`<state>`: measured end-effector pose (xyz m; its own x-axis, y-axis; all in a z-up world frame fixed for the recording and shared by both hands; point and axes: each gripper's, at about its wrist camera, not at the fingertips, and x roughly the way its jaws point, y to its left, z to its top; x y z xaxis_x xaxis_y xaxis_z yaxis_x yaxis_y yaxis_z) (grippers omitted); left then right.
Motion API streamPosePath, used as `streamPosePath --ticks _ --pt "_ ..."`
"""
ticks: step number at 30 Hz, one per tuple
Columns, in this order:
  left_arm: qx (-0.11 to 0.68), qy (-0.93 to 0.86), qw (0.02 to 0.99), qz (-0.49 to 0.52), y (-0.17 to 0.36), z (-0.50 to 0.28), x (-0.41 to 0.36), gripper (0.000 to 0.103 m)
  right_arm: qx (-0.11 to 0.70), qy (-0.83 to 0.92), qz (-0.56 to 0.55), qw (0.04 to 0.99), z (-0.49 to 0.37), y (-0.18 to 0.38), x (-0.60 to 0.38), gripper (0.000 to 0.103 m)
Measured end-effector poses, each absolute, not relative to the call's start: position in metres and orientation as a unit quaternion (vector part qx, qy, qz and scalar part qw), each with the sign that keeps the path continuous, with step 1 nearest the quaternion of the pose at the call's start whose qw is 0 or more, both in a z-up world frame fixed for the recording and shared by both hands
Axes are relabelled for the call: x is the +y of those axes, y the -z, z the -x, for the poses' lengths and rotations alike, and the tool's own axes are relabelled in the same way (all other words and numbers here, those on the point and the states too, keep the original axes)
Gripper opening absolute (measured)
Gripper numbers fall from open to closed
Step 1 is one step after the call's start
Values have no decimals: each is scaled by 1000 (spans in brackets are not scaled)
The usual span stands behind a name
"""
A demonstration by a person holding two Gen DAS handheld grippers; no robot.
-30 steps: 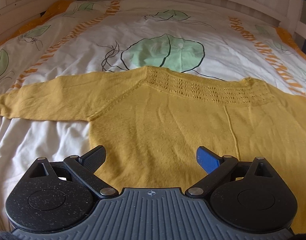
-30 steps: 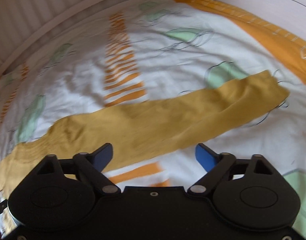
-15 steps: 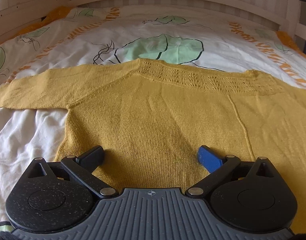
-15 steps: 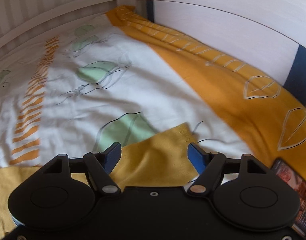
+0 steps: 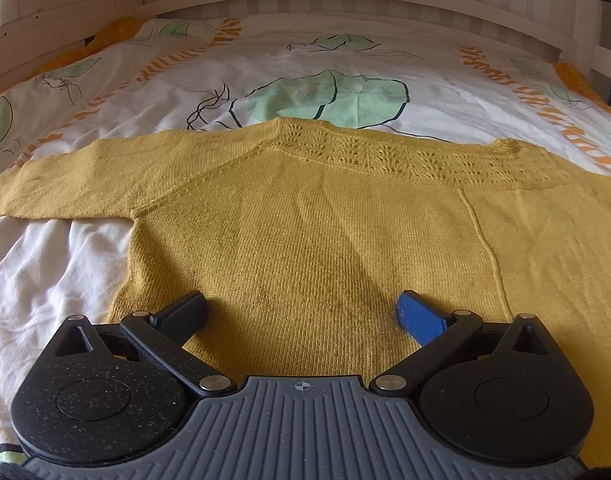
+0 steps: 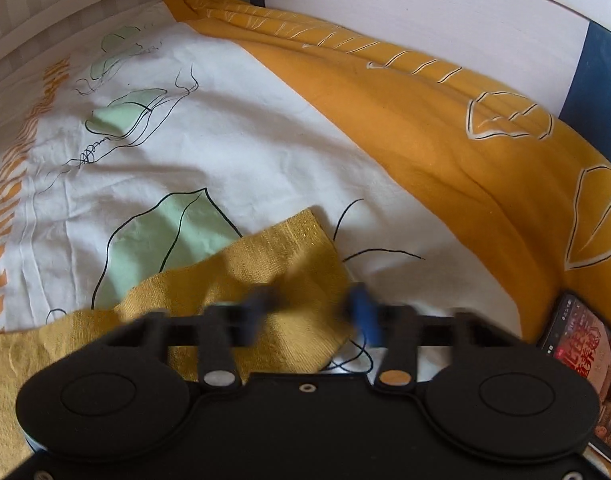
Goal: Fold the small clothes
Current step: 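Move the right gripper to the sweater's sleeve cuff and grasp it, then lift the sleeve with the right gripper and lay it across the sweater back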
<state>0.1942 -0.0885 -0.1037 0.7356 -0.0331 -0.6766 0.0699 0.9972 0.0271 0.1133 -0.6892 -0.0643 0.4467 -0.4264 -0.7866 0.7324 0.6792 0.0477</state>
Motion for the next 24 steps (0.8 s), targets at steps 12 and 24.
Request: streamPosePath --ticks 12,24 --pt "363 28 931 -25 104 -194 -88 103 320 266 -239 877 -111 -19 -643 13" --pt "395 58 916 -25 87 -201 -77 99 268 60 -243 930 -182 -110 -472 13"
